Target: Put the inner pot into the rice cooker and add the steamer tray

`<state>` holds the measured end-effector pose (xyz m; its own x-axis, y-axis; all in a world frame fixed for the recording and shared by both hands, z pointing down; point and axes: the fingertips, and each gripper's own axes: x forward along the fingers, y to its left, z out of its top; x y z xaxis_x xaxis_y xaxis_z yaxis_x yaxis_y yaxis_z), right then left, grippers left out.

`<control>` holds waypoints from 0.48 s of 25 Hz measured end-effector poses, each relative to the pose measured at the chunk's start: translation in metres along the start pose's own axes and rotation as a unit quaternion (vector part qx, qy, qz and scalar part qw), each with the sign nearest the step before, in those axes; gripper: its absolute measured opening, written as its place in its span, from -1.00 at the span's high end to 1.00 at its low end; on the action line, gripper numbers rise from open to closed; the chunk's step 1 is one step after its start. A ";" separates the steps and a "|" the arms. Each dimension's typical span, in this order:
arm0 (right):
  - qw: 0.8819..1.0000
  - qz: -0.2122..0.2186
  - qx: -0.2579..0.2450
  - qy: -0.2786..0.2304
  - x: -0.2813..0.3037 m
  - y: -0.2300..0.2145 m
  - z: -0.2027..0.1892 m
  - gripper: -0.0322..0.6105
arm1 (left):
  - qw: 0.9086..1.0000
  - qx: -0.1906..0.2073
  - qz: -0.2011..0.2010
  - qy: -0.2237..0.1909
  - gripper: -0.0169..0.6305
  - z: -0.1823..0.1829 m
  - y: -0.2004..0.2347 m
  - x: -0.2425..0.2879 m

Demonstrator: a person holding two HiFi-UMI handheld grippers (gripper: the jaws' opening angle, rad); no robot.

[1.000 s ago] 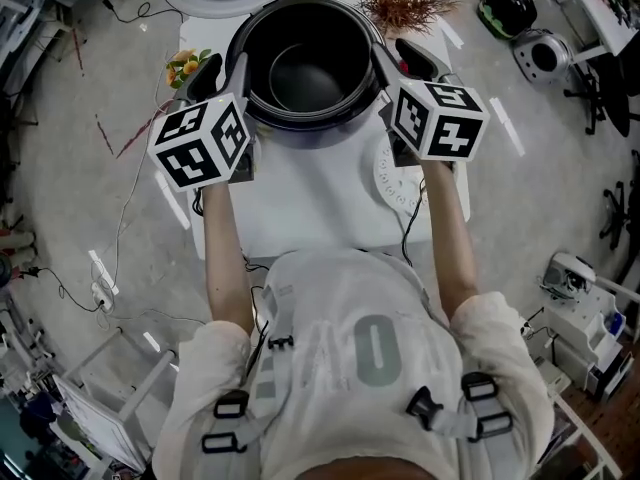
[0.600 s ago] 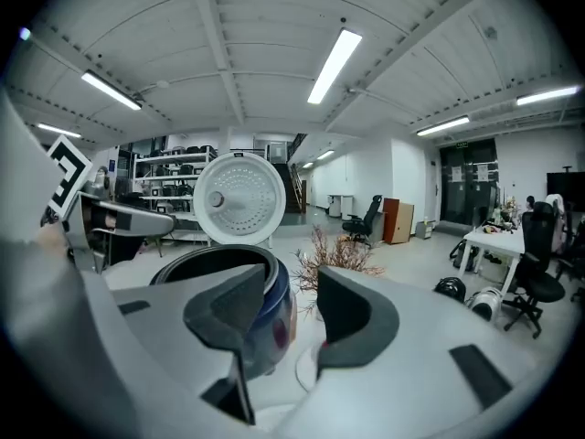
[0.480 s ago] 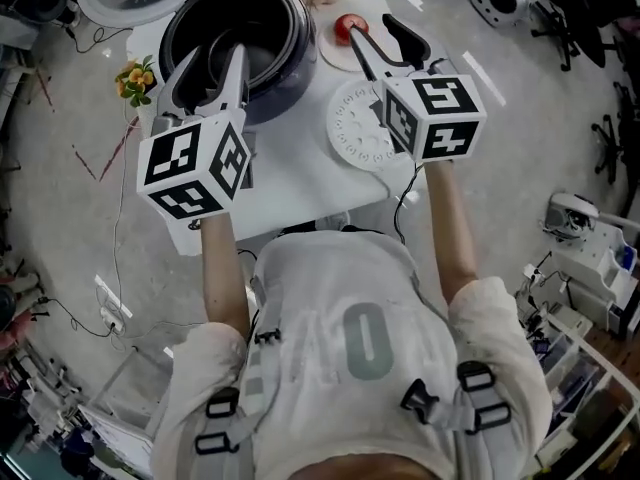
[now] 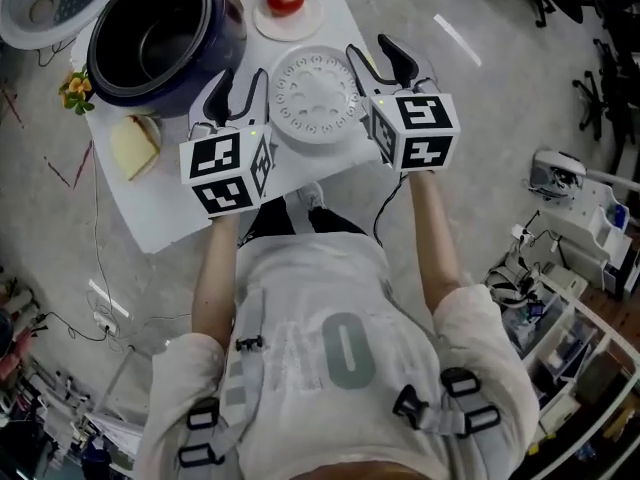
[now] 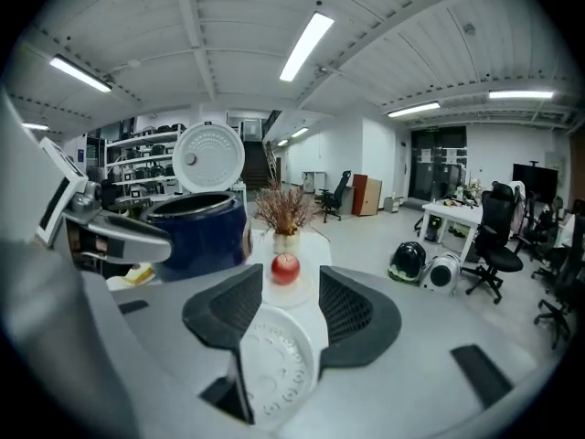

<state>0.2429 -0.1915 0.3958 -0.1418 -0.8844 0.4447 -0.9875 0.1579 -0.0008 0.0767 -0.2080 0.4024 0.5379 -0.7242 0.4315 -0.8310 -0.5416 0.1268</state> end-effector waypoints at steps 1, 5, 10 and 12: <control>1.000 -0.002 0.002 0.008 0.000 -0.004 -0.010 0.28 | 1.000 0.000 0.002 0.018 0.43 -0.014 -0.003 0.008; 0.999 -0.008 0.012 0.040 0.006 -0.017 -0.051 0.28 | 0.997 -0.001 0.014 0.071 0.44 -0.062 -0.009 0.030; 0.997 -0.019 0.031 0.075 0.017 -0.024 -0.100 0.28 | 0.993 0.004 0.034 0.110 0.44 -0.104 -0.005 0.050; 0.995 -0.023 0.040 0.089 0.019 -0.025 -0.116 0.28 | 0.991 0.001 0.037 0.125 0.44 -0.118 -0.006 0.055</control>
<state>0.2734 -0.1610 0.5083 -0.0889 -0.7968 0.5977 -0.9960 0.0770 -0.0455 0.0946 -0.1941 0.5302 0.4230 -0.6342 0.6472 -0.8668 -0.4915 0.0849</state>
